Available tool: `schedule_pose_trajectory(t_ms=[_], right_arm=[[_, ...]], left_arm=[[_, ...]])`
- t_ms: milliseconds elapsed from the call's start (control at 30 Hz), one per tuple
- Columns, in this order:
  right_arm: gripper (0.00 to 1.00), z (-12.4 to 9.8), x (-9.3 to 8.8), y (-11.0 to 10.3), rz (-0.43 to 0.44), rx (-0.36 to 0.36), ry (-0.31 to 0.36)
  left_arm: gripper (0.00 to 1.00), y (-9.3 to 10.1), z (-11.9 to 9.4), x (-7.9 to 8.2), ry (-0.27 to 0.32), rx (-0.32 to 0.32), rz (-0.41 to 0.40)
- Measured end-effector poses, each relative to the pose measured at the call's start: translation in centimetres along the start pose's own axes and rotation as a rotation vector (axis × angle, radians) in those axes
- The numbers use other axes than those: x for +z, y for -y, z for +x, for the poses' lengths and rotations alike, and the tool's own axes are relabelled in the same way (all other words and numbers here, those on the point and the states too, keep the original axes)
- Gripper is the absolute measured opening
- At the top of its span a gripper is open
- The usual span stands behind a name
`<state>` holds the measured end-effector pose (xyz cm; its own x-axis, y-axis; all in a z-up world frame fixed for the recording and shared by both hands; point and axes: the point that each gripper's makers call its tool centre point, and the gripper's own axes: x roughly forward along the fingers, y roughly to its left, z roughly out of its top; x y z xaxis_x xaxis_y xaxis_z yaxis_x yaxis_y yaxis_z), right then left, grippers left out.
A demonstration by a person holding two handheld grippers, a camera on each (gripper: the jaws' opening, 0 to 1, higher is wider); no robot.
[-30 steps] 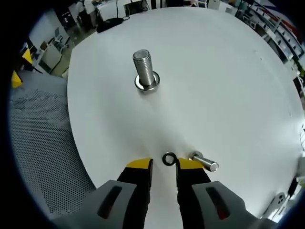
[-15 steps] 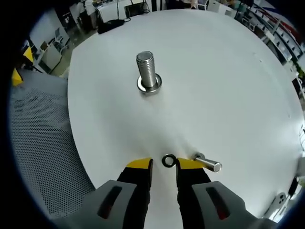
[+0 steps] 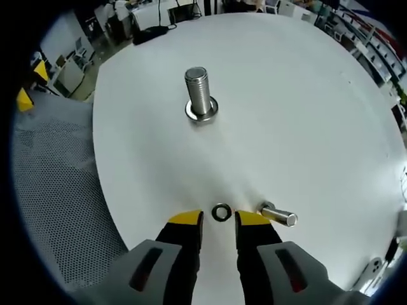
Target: Place the washer onto the threaded stud by aligning its center hole with the stud, sliding it down to the base, and recovering from edge contact or off-axis alignment until the washer reaches the visible bottom stop.
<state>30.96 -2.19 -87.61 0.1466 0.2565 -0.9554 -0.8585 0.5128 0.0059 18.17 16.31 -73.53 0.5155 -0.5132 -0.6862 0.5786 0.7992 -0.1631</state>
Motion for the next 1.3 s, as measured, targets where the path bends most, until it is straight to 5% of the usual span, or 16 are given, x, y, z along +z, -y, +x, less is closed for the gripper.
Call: schedule_pose_trajectory(t_ms=[933, 1100, 1300], right_arm=[[0.16, 0.31, 0.06, 0.14, -0.196, 0.031, -0.102], [0.15, 0.32, 0.13, 0.27, -0.208, 0.039, -0.146], [0.16, 0.47, 0.06, 0.04, -0.256, -0.004, -0.281]], left_arm=[[0.16, -0.07, 0.10, -0.23, -0.013, 0.005, 0.005], [0.16, -0.07, 0.10, -0.24, -0.013, 0.005, 0.006], [0.16, -0.13, 0.07, -0.24, -0.013, 0.008, 0.005]])
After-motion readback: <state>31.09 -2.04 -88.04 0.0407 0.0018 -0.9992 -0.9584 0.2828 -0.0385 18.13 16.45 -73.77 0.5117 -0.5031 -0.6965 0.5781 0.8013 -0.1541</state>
